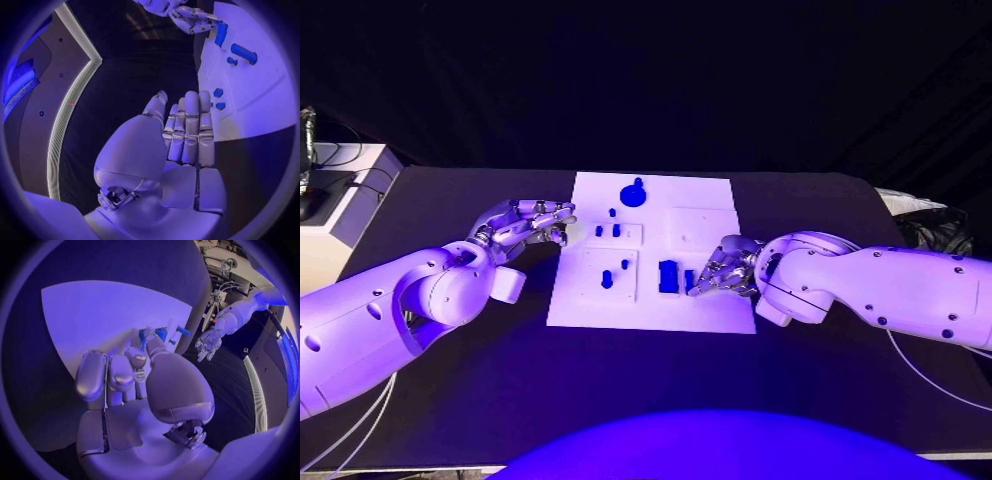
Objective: Assemble the parts on the task board
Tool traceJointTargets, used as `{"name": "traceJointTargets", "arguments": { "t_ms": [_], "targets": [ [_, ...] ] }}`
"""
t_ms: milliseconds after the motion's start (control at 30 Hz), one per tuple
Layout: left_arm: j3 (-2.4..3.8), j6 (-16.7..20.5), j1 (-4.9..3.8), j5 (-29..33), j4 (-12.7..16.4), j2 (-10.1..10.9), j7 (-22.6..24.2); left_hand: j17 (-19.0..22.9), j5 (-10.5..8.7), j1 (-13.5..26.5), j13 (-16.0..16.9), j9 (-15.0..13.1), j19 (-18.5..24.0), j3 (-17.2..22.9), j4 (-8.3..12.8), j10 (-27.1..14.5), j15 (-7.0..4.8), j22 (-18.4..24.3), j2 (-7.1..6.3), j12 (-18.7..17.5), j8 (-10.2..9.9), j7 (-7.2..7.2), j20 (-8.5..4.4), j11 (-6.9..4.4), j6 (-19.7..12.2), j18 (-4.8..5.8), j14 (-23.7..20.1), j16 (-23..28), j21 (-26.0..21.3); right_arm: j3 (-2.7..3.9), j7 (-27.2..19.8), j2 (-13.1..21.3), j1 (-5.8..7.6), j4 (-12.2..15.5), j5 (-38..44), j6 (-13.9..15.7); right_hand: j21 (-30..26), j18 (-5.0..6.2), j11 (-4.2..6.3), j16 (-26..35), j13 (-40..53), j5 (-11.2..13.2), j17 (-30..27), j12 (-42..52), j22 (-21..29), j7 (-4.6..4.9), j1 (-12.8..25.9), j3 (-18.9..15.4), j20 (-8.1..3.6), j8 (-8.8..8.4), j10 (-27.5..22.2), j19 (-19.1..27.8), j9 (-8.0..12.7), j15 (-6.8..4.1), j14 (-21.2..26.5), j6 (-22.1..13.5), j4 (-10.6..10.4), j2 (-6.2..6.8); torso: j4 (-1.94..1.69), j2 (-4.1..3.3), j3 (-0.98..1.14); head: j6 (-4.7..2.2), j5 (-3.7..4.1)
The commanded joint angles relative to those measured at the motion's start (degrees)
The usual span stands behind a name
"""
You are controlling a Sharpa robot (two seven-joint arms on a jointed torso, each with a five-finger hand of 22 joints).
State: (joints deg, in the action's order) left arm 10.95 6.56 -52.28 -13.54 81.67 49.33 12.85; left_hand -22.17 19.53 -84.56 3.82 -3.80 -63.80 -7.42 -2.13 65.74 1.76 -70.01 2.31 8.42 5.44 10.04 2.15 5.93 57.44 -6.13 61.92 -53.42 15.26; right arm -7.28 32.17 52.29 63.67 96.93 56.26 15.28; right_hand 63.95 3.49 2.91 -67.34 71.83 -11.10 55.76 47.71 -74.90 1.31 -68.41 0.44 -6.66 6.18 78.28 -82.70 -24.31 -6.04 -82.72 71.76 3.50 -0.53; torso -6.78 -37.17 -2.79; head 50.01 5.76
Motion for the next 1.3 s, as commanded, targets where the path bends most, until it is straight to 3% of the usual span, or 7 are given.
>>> {"name": "traceJointTargets", "arguments": {
  "t_ms": [33, 533, 667, 900, 1000, 1133, 1300],
  "targets": [
    [0.05, -0.9, 0.06, 0.3, 0.1, -0.1, 0.3, 0.1, -0.11, 0.6, -0.1, 0.0, -0.4, 0.2, -0.3, -0.3, 0.23, -0.1, -0.12, 0.4, 0.3, 0.02, 0.10, 0.10, -0.6, -0.85, 0.0, 0.2, -0.2, -0.03, 0.9, -0.6, -0.46, -0.5, 1.7, -0.7, 0.3, -0.88, 0.36, 0.2, 0.0, -0.5, 0.0, 0.3, -8.2, -0.44, -0.2, 0.0, -0.43, 0.22, -0.1, 0.1, -0.1, -0.36, -0.1, -0.2, 0.9, -0.34, -0.02, -0.06, 0.06, -0.01, -0.03],
    [0.05, -0.9, 0.10, 0.3, 0.0, 0.0, 0.3, 0.1, -0.11, 0.6, -0.1, 0.0, -0.4, 0.2, -0.3, -0.3, 0.23, -0.1, -0.12, 0.4, 0.3, 0.02, 0.10, 0.10, -0.6, -0.85, 0.0, 0.2, -0.2, 0.00, 0.3, 0.0, -1.04, 0.1, 2.6, 0.9, 0.1, -0.87, 0.36, 0.4, 0.0, -1.3, -0.3, 0.2, -8.2, -0.44, 0.5, -0.2, -0.46, 0.28, -0.1, 0.1, -0.2, -0.37, -0.1, -0.1, 1.1, -0.15, 0.03, -0.04, 0.08, -0.01, -0.08],
    [0.05, -0.9, 0.11, 0.3, 0.0, -0.1, 0.4, 0.1, -0.13, 0.5, -0.1, 0.0, -0.6, 0.2, -0.4, -0.4, 0.25, -0.2, -0.10, 0.5, 0.4, 0.06, 0.12, 0.12, -0.7, -0.87, 0.0, 0.2, -0.6, 0.13, -1.3, 0.9, -1.02, 0.9, 0.9, 2.4, -0.3, -0.82, 0.05, 0.5, 0.0, -2.2, -0.5, 0.0, -8.1, 0.06, 1.9, -1.0, -0.39, -0.11, -0.3, 0.2, 0.0, -0.20, 0.0, -0.8, 0.1, 1.43, 0.03, 0.01, 0.07, -0.01, -0.04],
    [0.05, -0.6, 0.12, 0.4, -0.1, -0.2, 0.7, 0.3, -0.14, 0.7, -0.1, 0.0, -0.1, 0.1, -0.4, -0.7, 0.42, -0.1, -0.24, 0.4, 0.3, 0.02, 0.28, 0.25, -0.8, -0.71, -0.6, 0.6, -1.0, 0.32, -13.1, 2.8, -0.61, 0.4, -12.4, 6.2, -2.6, -0.26, -1.98, 1.2, -0.2, -4.3, -1.5, -0.9, -7.5, 3.34, 3.5, -3.2, 0.70, -2.38, -1.9, 0.8, 2.9, 1.25, 0.1, -7.3, -3.1, 2.97, 0.05, 0.05, 0.00, -0.01, 0.17],
    [0.05, -0.1, 0.12, 0.7, -0.5, -0.4, 1.1, 1.4, -0.14, 0.7, -0.1, 0.0, 1.9, 0.0, -0.4, -1.1, 0.93, 0.9, -0.31, 0.4, 0.3, 0.06, 0.84, 0.48, -0.9, -0.21, -3.0, 2.8, -2.7, 0.41, -22.1, 3.5, -0.01, -1.1, -21.1, 8.3, -4.7, 0.46, -2.72, 2.2, -0.9, -4.2, -2.8, -1.6, -7.0, 4.38, 3.1, -5.1, 1.54, -2.39, -3.0, 1.3, 6.3, 1.84, 0.4, -9.9, -4.0, 2.99, 0.15, 0.18, 0.04, -0.31, 0.19],
    [0.06, 0.3, 0.11, 1.2, -1.1, -0.7, 1.4, 3.8, -0.14, 0.6, -0.1, 0.0, 3.6, 0.0, -0.3, -1.4, 1.52, 3.5, -0.29, 0.6, 0.4, 0.13, 1.56, 0.69, -1.0, 0.26, -4.7, 6.8, -5.6, 0.48, -28.8, 3.7, 0.64, -3.1, -27.6, 10.1, -6.3, 0.86, -2.88, 2.9, -1.9, -4.1, -3.7, -1.5, -6.8, 4.53, 2.4, -6.6, 1.95, -2.35, -3.6, 1.4, 9.8, 1.99, 0.4, -9.7, -4.7, 2.66, 0.25, 0.47, -0.04, -0.93, 0.19],
    [0.07, 0.7, 0.10, 1.6, -1.8, -1.0, 1.8, 8.5, -0.09, 0.6, -0.1, 0.0, 3.4, 0.0, -0.2, -2.3, 2.35, 10.5, -0.10, 0.5, 0.5, 0.28, 2.49, 0.97, -1.2, 0.64, -4.2, 14.5, -11.1, 0.58, -36.1, 3.2, 1.29, -6.6, -32.6, 13.0, -9.1, 1.09, -2.91, 4.3, -3.6, -4.6, -5.1, -2.8, -6.3, 4.68, 2.5, -7.2, 2.01, -2.31, -4.6, 2.0, 11.0, 2.05, 0.7, -9.5, -4.0, 2.06, 0.68, 1.18, -0.22, -1.56, -0.20]
  ]
}}
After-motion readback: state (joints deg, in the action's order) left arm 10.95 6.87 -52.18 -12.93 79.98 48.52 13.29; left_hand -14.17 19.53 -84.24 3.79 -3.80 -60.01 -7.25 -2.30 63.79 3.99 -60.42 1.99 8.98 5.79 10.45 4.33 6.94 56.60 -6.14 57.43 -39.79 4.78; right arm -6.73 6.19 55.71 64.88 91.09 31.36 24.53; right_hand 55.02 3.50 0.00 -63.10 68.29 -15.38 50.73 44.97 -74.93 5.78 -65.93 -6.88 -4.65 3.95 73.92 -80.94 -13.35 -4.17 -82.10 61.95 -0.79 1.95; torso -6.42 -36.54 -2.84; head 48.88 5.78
